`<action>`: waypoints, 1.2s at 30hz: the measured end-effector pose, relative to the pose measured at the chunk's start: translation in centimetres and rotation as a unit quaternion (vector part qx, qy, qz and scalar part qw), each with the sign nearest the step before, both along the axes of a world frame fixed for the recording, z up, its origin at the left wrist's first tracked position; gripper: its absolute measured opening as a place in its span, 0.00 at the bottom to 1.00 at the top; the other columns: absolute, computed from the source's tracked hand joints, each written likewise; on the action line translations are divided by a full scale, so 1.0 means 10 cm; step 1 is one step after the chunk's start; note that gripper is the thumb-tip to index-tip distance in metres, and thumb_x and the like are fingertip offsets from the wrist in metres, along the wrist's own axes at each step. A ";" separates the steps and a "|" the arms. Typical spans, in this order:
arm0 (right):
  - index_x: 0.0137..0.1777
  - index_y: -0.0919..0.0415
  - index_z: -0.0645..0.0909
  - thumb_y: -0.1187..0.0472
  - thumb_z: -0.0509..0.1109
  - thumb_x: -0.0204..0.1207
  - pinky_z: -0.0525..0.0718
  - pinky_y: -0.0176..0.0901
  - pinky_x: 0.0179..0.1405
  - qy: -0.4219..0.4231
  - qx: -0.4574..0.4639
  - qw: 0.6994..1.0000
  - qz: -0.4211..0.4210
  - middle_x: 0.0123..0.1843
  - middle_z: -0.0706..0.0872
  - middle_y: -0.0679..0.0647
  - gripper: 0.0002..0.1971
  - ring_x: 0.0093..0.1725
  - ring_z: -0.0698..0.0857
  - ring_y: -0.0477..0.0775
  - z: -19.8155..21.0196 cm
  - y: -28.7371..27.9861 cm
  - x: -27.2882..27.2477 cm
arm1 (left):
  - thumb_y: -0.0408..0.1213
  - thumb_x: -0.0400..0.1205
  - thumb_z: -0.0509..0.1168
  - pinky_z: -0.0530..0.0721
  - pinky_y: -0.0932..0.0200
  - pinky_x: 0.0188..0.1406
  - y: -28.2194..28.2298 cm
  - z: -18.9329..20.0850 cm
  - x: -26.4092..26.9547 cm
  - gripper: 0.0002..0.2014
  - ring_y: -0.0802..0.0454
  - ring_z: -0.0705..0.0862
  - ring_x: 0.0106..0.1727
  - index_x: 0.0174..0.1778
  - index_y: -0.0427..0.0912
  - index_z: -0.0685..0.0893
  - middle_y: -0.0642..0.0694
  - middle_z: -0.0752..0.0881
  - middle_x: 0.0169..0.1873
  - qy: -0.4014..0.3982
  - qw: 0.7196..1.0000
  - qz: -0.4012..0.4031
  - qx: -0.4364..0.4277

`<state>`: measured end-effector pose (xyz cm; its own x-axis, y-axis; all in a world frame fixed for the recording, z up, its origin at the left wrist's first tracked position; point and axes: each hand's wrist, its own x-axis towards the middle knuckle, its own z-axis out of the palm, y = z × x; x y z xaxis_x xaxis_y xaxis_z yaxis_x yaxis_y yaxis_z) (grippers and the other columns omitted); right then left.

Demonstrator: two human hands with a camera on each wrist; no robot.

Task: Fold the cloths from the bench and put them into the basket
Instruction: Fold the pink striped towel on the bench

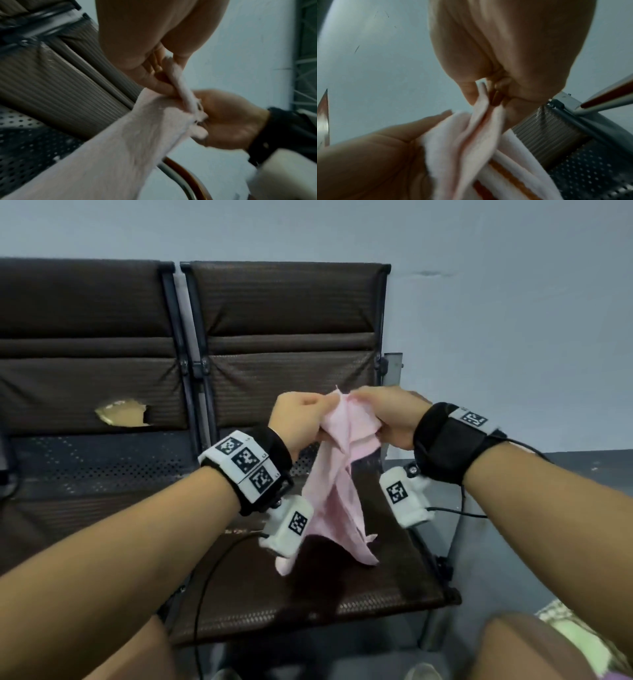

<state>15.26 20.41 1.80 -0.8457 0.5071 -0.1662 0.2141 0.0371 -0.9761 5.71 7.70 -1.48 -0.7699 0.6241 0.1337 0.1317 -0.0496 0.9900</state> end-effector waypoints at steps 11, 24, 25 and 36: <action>0.69 0.70 0.82 0.75 0.60 0.83 0.80 0.55 0.60 0.001 0.068 0.989 0.135 0.64 0.86 0.72 0.17 0.55 0.83 0.60 -0.14 -0.09 0.21 | 0.22 0.72 0.62 0.83 0.60 0.44 -0.12 -0.17 -0.16 0.29 0.51 0.86 0.51 0.72 0.42 0.77 0.44 0.87 0.54 0.001 0.997 -0.040 -0.068; 0.37 0.53 0.89 0.46 0.81 0.66 0.85 0.48 0.40 -0.073 0.383 0.921 -0.027 0.39 0.90 0.53 0.12 0.40 0.88 0.55 -0.25 0.77 -0.02 | 0.41 0.83 0.70 0.88 0.38 0.58 0.19 -0.08 -0.58 0.12 0.46 0.88 0.47 0.50 0.35 0.91 0.35 0.92 0.49 0.157 0.984 -0.001 -0.083; 0.37 0.51 0.89 0.48 0.81 0.67 0.82 0.45 0.37 -0.022 0.353 0.934 -0.049 0.36 0.89 0.50 0.08 0.38 0.86 0.53 -0.26 0.79 -0.05 | 0.42 0.82 0.71 0.87 0.35 0.58 0.19 -0.04 -0.60 0.12 0.46 0.88 0.47 0.48 0.36 0.92 0.34 0.91 0.48 0.162 0.984 0.010 -0.070; 0.40 0.56 0.85 0.58 0.70 0.79 0.77 0.44 0.40 -0.090 0.362 0.924 0.081 0.35 0.85 0.50 0.07 0.38 0.81 0.50 -0.98 0.65 0.13 | 0.25 0.82 0.68 0.82 0.40 0.69 -0.17 -0.98 -0.52 0.12 0.42 0.88 0.60 0.59 0.38 0.90 0.37 0.90 0.56 0.072 0.975 -0.073 -0.197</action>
<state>16.58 26.93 -7.98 -0.9123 0.4090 0.0218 0.3045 0.7128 -0.6319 0.55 6.03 -11.32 -0.6608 0.7496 -0.0392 0.2901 0.3032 0.9077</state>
